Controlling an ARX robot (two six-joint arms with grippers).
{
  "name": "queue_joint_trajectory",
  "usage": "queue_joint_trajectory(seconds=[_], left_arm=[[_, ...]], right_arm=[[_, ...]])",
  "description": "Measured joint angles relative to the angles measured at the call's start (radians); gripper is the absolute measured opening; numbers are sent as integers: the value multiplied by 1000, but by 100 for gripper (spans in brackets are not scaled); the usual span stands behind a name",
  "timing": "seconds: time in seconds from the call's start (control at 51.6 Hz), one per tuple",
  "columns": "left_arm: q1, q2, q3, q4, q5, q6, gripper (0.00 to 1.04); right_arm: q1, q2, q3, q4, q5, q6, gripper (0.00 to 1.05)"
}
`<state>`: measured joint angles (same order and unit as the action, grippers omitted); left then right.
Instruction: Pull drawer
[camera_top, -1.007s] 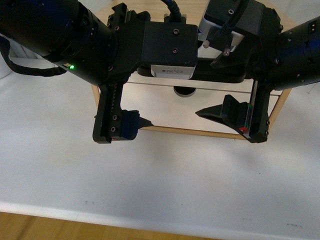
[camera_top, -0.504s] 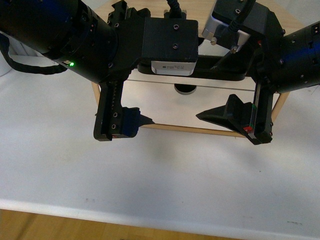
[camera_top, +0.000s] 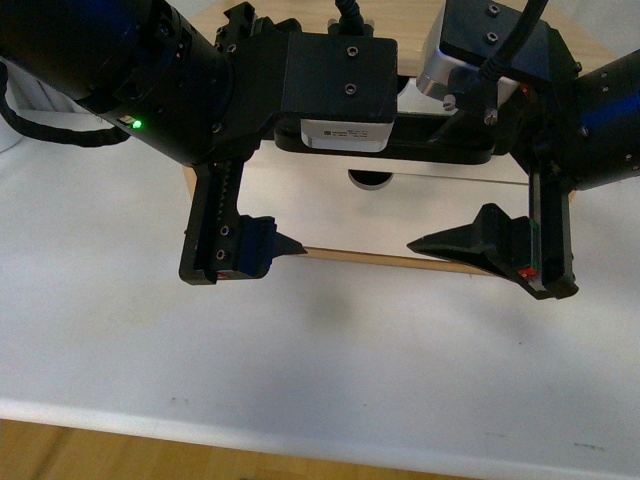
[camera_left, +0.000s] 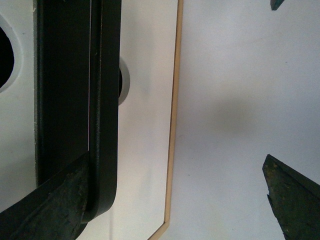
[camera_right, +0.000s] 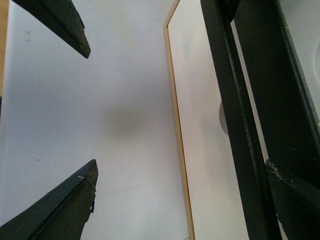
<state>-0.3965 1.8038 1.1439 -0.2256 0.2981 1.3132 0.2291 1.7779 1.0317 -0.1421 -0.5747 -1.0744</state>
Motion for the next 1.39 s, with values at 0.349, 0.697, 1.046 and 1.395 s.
queue_joint_trajectory(seconds=[0.349, 0.697, 1.046, 1.395], left_arm=[[-19, -40, 18, -178, -25, 15, 99], [-49, -109, 6, -351, -40, 19, 99], [-58, -172, -55, -267, -56, 21, 99], [-67, -286, -204, 3, -78, -39, 99]], right_arm=[[-2, -43, 5, -158, -50, -68, 96], [-2, -119, 6, -407, -77, -116, 96], [-10, -169, -35, -405, -87, -104, 96], [-61, -283, -127, -165, -62, 9, 96]])
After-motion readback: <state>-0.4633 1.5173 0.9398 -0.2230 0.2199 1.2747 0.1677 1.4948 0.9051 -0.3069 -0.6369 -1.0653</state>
